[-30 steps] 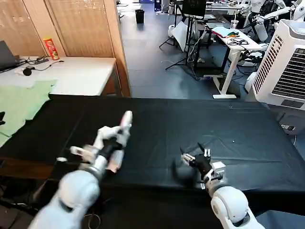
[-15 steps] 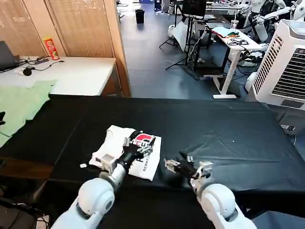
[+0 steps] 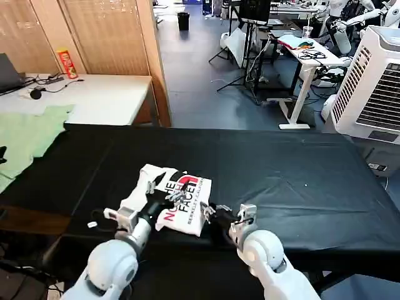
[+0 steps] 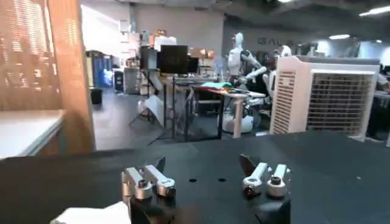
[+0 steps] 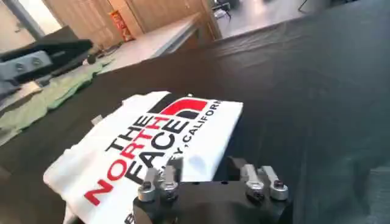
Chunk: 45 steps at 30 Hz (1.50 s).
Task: Fold and organize the clothes.
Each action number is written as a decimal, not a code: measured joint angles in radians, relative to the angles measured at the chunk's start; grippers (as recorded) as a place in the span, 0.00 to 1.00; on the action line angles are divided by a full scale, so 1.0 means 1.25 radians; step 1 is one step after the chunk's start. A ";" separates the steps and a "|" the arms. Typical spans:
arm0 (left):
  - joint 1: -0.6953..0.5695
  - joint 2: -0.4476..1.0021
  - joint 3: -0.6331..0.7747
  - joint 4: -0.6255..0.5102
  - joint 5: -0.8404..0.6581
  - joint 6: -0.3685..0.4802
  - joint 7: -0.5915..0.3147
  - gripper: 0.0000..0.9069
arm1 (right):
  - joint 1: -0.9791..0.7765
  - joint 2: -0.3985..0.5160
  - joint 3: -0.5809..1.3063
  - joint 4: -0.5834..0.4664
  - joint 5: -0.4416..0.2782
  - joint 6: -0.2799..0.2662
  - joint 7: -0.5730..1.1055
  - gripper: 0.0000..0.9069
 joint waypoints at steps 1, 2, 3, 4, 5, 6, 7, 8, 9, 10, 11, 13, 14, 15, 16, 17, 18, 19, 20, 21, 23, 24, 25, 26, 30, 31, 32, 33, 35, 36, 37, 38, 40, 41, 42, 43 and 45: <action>0.005 0.001 -0.004 -0.003 0.000 -0.002 -0.001 0.97 | 0.000 0.000 0.001 -0.001 0.000 0.000 0.000 0.01; 0.012 0.001 -0.010 -0.005 0.000 -0.004 -0.001 0.97 | -0.001 -0.002 0.004 -0.001 0.001 -0.001 -0.002 0.01; 0.019 0.002 -0.016 -0.008 0.002 -0.007 -0.001 0.97 | -0.002 -0.007 0.009 0.000 0.004 -0.002 -0.003 0.00; 0.026 0.003 -0.021 -0.008 0.003 -0.010 -0.001 0.97 | -0.003 -0.010 0.014 0.002 0.010 -0.004 -0.004 0.00; 0.034 0.005 -0.027 -0.009 0.005 -0.014 0.000 0.97 | -0.004 -0.017 0.019 0.006 0.017 -0.008 -0.008 0.00; 0.041 0.008 -0.035 -0.008 0.006 -0.018 -0.001 0.97 | -0.004 -0.026 0.028 0.007 0.022 -0.010 -0.012 0.01; 0.048 0.010 -0.043 -0.007 0.009 -0.024 -0.001 0.97 | -0.002 -0.039 0.040 0.008 0.027 -0.012 -0.016 0.03; 0.056 0.012 -0.052 -0.004 0.012 -0.032 0.000 0.97 | 0.002 -0.053 0.052 0.007 0.031 -0.018 -0.023 0.11; 0.064 0.013 -0.060 0.000 0.016 -0.043 -0.002 0.97 | 0.005 -0.069 0.064 0.005 0.032 -0.026 -0.032 0.97; 0.070 0.014 -0.067 0.003 0.021 -0.052 -0.005 0.97 | 0.008 -0.087 0.079 0.004 0.029 -0.039 -0.042 0.97; 0.076 0.016 -0.074 0.008 0.027 -0.061 -0.006 0.97 | 0.010 -0.103 0.091 0.006 0.019 -0.055 -0.054 0.97; 0.089 0.019 -0.087 0.022 0.037 -0.080 -0.008 0.97 | 0.010 -0.136 0.111 0.014 -0.012 -0.078 -0.079 0.97; 0.096 0.019 -0.092 0.029 0.040 -0.089 -0.007 0.97 | 0.007 -0.153 0.118 0.021 -0.031 -0.082 -0.092 0.97; 0.102 0.020 -0.098 0.036 0.042 -0.098 -0.008 0.97 | 0.004 -0.168 0.123 0.029 -0.053 -0.077 -0.105 0.97; 0.107 0.020 -0.104 0.043 0.043 -0.108 -0.009 0.97 | -0.001 -0.182 0.127 0.036 -0.075 -0.068 -0.115 0.97; 0.114 0.019 -0.110 0.051 0.042 -0.117 -0.010 0.97 | -0.006 -0.193 0.131 0.043 -0.094 -0.060 -0.123 0.97; 0.121 0.019 -0.116 0.056 0.037 -0.127 -0.010 0.97 | -0.013 -0.205 0.136 0.053 -0.112 -0.050 -0.129 0.97; 0.127 0.017 -0.122 0.062 0.032 -0.140 -0.010 0.97 | -0.020 -0.213 0.139 0.060 -0.126 -0.038 -0.132 0.97; 0.134 0.016 -0.127 0.069 0.031 -0.151 -0.009 0.97 | -0.029 -0.220 0.142 0.069 -0.145 -0.024 -0.135 0.97; 0.138 0.015 -0.130 0.074 0.031 -0.162 -0.010 0.97 | -0.041 -0.226 0.144 0.081 -0.168 0.001 -0.137 0.97; 0.146 0.013 -0.135 0.078 0.038 -0.164 -0.005 0.97 | -0.061 -0.230 0.150 0.097 -0.198 0.040 -0.131 0.97; 0.150 0.013 -0.135 0.078 0.038 -0.163 -0.007 0.97 | -0.074 -0.230 0.155 0.106 -0.210 0.064 -0.118 0.97; 0.155 0.012 -0.136 0.076 0.038 -0.161 -0.011 0.97 | -0.090 -0.229 0.158 0.116 -0.222 0.088 -0.107 0.97; 0.160 0.011 -0.136 0.071 0.039 -0.160 -0.014 0.97 | -0.104 -0.228 0.162 0.124 -0.233 0.107 -0.098 0.97; 0.194 0.016 -0.145 0.044 0.044 -0.169 -0.023 0.97 | -0.193 -0.212 0.176 0.162 -0.309 0.230 -0.065 0.97; 0.204 0.016 -0.149 0.036 0.044 -0.173 -0.024 0.97 | -0.220 -0.206 0.180 0.170 -0.334 0.266 -0.055 0.97; 0.215 0.016 -0.153 0.027 0.044 -0.177 -0.025 0.97 | -0.252 -0.199 0.183 0.179 -0.359 0.304 -0.046 0.97; 0.228 0.016 -0.158 0.017 0.044 -0.180 -0.025 0.97 | -0.280 -0.194 0.187 0.184 -0.382 0.335 -0.038 0.97; 0.254 0.016 -0.168 0.000 0.044 -0.189 -0.025 0.97 | -0.335 -0.181 0.195 0.196 -0.424 0.388 -0.023 0.97; 0.270 0.016 -0.174 -0.006 0.045 -0.193 -0.026 0.97 | -0.363 -0.175 0.200 0.202 -0.441 0.410 -0.014 0.97; 0.284 0.016 -0.179 -0.012 0.046 -0.195 -0.028 0.97 | -0.386 -0.171 0.204 0.206 -0.455 0.426 -0.008 0.97; 0.300 0.016 -0.184 -0.019 0.048 -0.195 -0.031 0.97 | -0.409 -0.166 0.208 0.211 -0.467 0.442 0.003 0.97; 0.336 0.016 -0.195 -0.032 0.050 -0.196 -0.036 0.97 | -0.453 -0.155 0.217 0.223 -0.481 0.461 0.022 0.97; 0.355 0.018 -0.200 -0.038 0.050 -0.197 -0.040 0.97 | -0.475 -0.150 0.222 0.230 -0.485 0.467 0.032 0.97; 0.377 0.021 -0.207 -0.044 0.049 -0.197 -0.047 0.97 | -0.495 -0.145 0.226 0.237 -0.486 0.470 0.042 0.97; 0.398 0.023 -0.211 -0.050 0.049 -0.198 -0.049 0.97 | -0.520 -0.138 0.232 0.248 -0.486 0.472 0.057 0.97; 0.440 0.021 -0.223 -0.062 0.048 -0.208 -0.053 0.97 | -0.563 -0.127 0.241 0.265 -0.486 0.474 0.079 0.97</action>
